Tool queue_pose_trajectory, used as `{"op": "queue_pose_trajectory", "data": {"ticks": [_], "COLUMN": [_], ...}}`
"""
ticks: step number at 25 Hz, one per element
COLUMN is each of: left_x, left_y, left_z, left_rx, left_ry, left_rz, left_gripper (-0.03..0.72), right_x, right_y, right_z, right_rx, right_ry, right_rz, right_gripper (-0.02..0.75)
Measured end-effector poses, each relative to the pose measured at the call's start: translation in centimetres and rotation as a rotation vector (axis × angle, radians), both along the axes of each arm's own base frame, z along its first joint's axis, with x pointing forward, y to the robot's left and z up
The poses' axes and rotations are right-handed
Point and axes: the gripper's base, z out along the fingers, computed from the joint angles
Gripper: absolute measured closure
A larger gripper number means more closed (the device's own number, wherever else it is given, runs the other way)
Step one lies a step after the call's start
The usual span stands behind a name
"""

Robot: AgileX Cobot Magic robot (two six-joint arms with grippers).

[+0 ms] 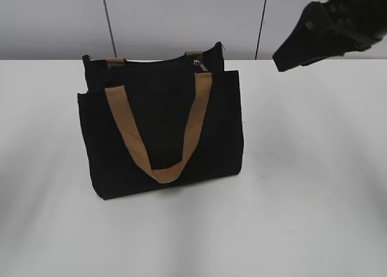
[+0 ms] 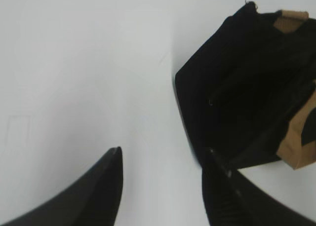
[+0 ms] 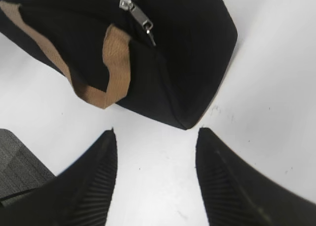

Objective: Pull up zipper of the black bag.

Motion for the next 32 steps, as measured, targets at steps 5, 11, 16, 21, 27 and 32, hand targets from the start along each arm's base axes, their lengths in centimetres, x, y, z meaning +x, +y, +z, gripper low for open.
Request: {"op": "queue_pose_trajectory", "data": {"ticks": [5,11,16,21,27,32], "left_x": [-3.6,-7.3,-10.4,-13.2,-16.1,-16.7], "left_y": [1.2,2.4,3.6,4.6,5.7,6.0], "left_z": [1.4,2.5,3.0,1.4,0.7,-0.1], "left_rx": [0.036,0.027,0.006,0.019,0.016,0.032], "left_ry": [-0.005,-0.035,-0.107,-0.109,-0.175,-0.247], "left_rz": [-0.051,-0.058,-0.053,-0.061,-0.070,-0.090], "left_gripper": [0.295,0.299,0.300,0.300,0.300,0.300], "right_x": [-5.4,-12.0,-17.4,-22.0,-26.9,-29.0], "right_y": [-1.1,-2.8,-4.5,-6.1,-7.5,-8.4], "right_z": [1.4,3.1,2.6,1.0,-1.3,-3.1], "right_rx": [0.012,0.011,0.011,-0.012,-0.059,-0.078], "right_ry": [-0.073,-0.210,-0.280,-0.316,-0.342,-0.371], "right_rz": [-0.011,-0.040,-0.133,-0.210,-0.238,-0.274], "right_gripper": [0.336,0.336,0.336,0.336,0.336,0.336]}}
